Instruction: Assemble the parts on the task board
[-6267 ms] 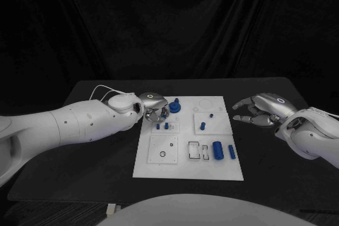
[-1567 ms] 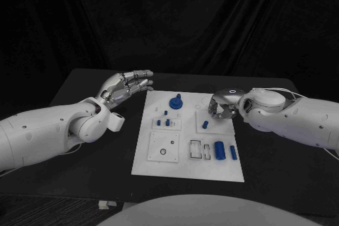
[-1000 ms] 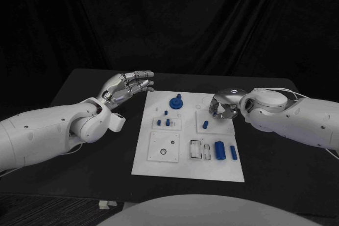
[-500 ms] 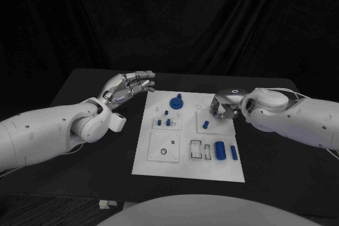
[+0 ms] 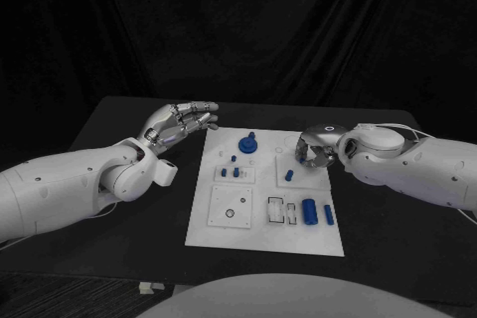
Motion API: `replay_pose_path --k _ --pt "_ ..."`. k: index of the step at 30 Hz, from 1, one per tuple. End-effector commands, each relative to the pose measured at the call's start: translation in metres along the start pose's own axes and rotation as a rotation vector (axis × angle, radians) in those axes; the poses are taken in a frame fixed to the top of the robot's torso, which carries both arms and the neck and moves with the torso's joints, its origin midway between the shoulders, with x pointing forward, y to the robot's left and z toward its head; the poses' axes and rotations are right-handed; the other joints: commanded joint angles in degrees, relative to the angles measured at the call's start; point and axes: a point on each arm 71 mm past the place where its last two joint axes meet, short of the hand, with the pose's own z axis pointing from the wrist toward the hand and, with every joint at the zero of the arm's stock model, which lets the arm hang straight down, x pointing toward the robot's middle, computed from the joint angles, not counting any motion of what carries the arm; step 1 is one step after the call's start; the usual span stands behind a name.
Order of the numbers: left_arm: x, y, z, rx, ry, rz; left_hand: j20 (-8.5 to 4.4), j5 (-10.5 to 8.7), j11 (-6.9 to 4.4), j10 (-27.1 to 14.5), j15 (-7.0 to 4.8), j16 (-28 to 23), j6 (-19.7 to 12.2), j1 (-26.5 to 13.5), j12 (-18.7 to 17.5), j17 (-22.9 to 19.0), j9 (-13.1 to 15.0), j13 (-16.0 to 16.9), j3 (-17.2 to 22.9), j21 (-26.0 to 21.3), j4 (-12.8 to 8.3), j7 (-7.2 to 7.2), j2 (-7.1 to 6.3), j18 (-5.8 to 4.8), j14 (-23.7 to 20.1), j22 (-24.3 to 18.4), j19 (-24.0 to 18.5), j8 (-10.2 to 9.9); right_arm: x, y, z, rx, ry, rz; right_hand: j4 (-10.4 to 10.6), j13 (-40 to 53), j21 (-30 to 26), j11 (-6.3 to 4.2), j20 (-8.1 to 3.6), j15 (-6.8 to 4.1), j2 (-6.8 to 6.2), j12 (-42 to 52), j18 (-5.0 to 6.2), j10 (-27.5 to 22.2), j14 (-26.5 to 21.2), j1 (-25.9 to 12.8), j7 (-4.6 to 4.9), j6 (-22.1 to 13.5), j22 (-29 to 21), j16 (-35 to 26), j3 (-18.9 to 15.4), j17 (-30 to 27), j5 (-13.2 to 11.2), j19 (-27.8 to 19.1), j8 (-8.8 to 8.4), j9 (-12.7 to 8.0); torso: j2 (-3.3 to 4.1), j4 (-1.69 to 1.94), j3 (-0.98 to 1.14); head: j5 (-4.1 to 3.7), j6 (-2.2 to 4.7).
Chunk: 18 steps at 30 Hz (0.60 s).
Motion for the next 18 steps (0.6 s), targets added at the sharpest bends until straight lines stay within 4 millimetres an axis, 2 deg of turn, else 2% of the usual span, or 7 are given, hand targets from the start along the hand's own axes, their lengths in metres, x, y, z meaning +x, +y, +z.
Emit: replay_pose_path --k 1,10,18 --pt "0.002 -0.003 0.001 0.054 0.008 -0.016 -0.12 0.43 0.21 0.76 0.03 0.27 0.64 0.45 0.74 -0.01 0.05 0.13 0.52 0.29 0.06 -0.08 0.27 -1.13 0.47 -0.09 0.38 0.33 0.008 -0.002 -0.003 0.004 0.012 -0.001 -0.49 0.18 0.4 0.02 0.11 0.14 0.6 0.35 -0.01 0.75 0.16 0.51 0.07 0.68 5.62 -0.04 -0.05 -0.14 -0.42 0.5 0.52 0.62 0.0 -0.05 0.04 0.24 -0.01" --pt "0.002 -0.003 0.0 0.048 0.006 -0.015 -0.18 0.69 0.91 2.21 0.08 0.35 1.23 0.89 2.54 -0.02 0.04 0.3 1.03 0.42 -0.1 0.03 0.05 -1.24 0.82 -0.26 0.59 0.49 0.001 -0.005 -0.01 -0.018 -0.087 0.003 -0.82 0.33 0.57 -0.12 0.07 0.05 0.72 0.68 -0.01 1.47 0.14 0.85 0.11 1.0 5.66 -0.25 -0.2 -0.38 -0.61 0.57 0.76 1.06 -0.07 -0.07 0.07 0.69 -0.01" --pt "0.0 -0.002 0.0 0.044 0.003 -0.012 -0.19 0.75 1.01 2.4 0.09 0.37 1.31 0.96 2.56 -0.02 0.04 0.3 1.09 0.45 -0.13 0.05 -0.03 -1.26 0.9 -0.28 0.62 0.51 -0.019 -0.004 -0.02 -0.044 -0.195 -0.002 -0.9 0.36 1.58 -0.14 0.04 0.01 0.8 0.73 -0.16 1.67 0.34 1.0 0.16 0.91 5.88 -0.05 -0.21 -0.07 -0.49 0.91 0.68 1.18 -0.16 -0.04 0.06 0.87 -0.01"
